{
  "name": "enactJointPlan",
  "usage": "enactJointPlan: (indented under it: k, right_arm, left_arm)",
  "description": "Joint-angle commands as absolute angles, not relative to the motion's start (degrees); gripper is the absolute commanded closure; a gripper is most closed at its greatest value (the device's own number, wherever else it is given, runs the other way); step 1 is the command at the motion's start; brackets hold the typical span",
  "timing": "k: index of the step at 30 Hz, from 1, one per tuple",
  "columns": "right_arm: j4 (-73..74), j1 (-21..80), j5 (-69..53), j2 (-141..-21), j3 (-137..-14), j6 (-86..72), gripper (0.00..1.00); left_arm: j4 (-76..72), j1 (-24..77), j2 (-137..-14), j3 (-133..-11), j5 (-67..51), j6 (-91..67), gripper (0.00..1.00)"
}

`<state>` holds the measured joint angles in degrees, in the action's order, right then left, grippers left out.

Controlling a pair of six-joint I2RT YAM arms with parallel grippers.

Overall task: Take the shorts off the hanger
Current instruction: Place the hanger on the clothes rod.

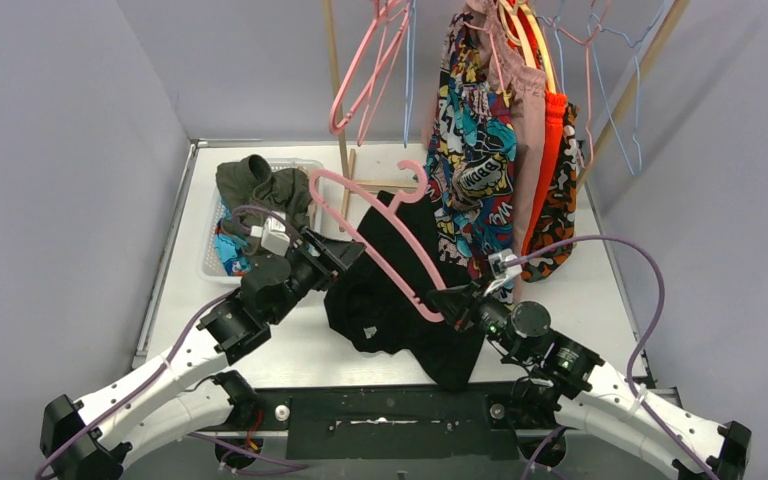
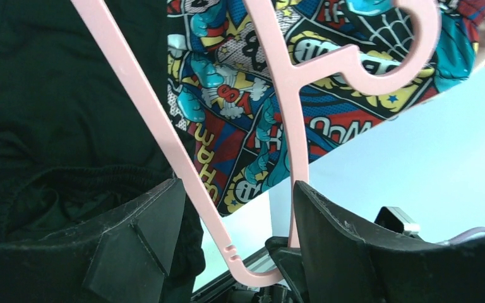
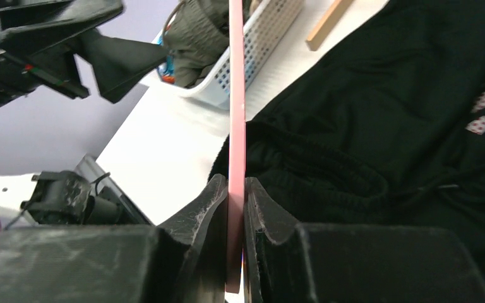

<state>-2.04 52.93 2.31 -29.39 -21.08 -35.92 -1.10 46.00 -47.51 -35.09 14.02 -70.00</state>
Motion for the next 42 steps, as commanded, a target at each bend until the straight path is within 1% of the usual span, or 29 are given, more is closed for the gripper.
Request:
enactJointPlan:
  k: [1,5,11,16,21,27,29,34,40,42]
  right_arm:
    - [1.2,52.7,10.7,-25.2,-23.0,-37.4,1.00]
    - [5.5,52.7,16.0,-23.3,-24.2,-38.4,1.00]
    - [12.8,52.8,23.6,-26.7,-29.8,-37.1,1.00]
    - [16.2,52.8,29.5,-32.5,-37.4,-31.7,1.00]
    - [20.0,52.8,35.3,-40.9,-47.1,-26.7,1.00]
    - [20.6,52.8,41.0,-48.4,-55.8,-21.4,1.00]
    - [21.3,52.7,42.6,-50.6,-59.5,-21.9,1.00]
    - [24.9,52.0,41.3,-58.7,-70.7,-19.7,1.00]
    - [29.4,42.9,28.5,-65.7,-80.9,-20.3,1.00]
    - [29.3,41.9,27.7,-66.8,-82.8,-19.6,1.00]
  left_arm:
    - [-4.1,45.5,-46.7,-39.6,13.0,-64.5,0.37]
    - [-0.6,45.5,-46.1,-40.6,15.4,-62.3,0.35]
    - [4.8,45.4,-46.4,-42.1,18.6,-60.1,0.31]
    - [6.3,45.4,-46.9,-41.6,18.1,-59.3,0.29]
    - [6.8,45.0,-48.2,-42.5,16.7,-57.2,0.28]
    - [7.3,44.1,-50.6,-44.0,14.6,-55.3,0.27]
    - [7.3,43.7,-51.2,-44.0,13.5,-55.1,0.27]
    - [7.0,42.7,-52.1,-43.8,11.6,-55.1,0.26]
    - [7.2,41.4,-53.0,-43.9,9.6,-54.5,0.26]
    - [7.4,40.9,-53.2,-44.0,8.9,-54.3,0.26]
